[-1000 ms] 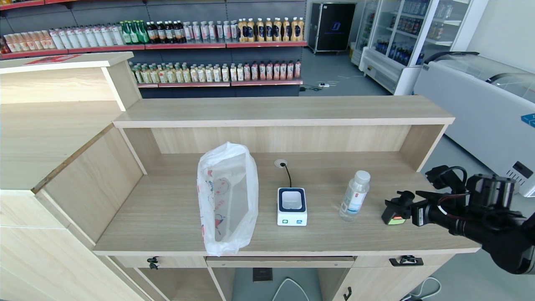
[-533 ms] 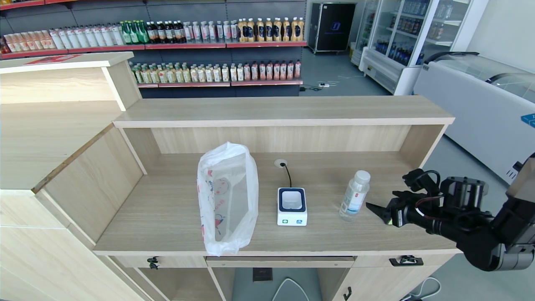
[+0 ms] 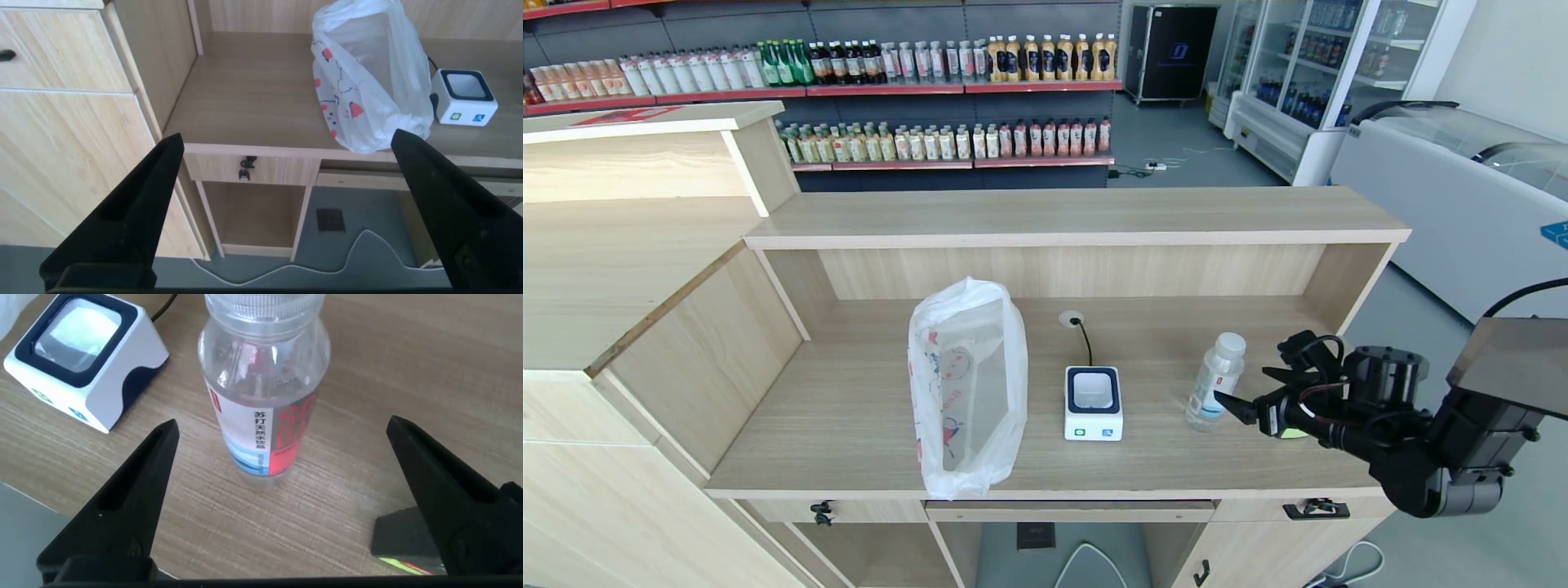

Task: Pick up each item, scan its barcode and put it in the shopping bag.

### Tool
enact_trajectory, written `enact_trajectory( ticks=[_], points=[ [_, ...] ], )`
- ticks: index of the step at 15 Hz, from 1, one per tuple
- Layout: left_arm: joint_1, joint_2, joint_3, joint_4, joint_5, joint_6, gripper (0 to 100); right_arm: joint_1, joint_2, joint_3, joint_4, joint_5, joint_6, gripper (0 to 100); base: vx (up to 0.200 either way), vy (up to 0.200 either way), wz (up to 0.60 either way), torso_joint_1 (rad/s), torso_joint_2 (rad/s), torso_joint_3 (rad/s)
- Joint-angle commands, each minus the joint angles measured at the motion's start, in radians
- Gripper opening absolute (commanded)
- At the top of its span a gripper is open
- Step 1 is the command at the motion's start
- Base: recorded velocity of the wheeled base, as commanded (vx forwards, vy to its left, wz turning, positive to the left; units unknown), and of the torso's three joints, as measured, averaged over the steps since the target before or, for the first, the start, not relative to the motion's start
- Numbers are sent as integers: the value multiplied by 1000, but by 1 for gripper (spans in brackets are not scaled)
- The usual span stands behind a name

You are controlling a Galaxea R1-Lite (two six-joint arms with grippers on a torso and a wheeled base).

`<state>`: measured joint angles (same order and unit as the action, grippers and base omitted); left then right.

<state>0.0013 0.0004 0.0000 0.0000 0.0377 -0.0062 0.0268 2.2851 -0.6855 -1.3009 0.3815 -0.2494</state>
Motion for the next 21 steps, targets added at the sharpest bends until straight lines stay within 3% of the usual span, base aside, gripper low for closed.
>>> enact_trajectory(
  ticks=[1,10,21],
  points=[
    [0,0,0,0,1,0,100,12,42,-48,0,0,1,100,0,0,0,0,0,0],
    [0,0,0,0,1,-1,100,87,157,-175,0,4,7,100,0,0,0,0,0,0],
    [0,0,0,0,1,0,100,88,224,-295,2,4,21,100,0,0,0,0,0,0]
  ],
)
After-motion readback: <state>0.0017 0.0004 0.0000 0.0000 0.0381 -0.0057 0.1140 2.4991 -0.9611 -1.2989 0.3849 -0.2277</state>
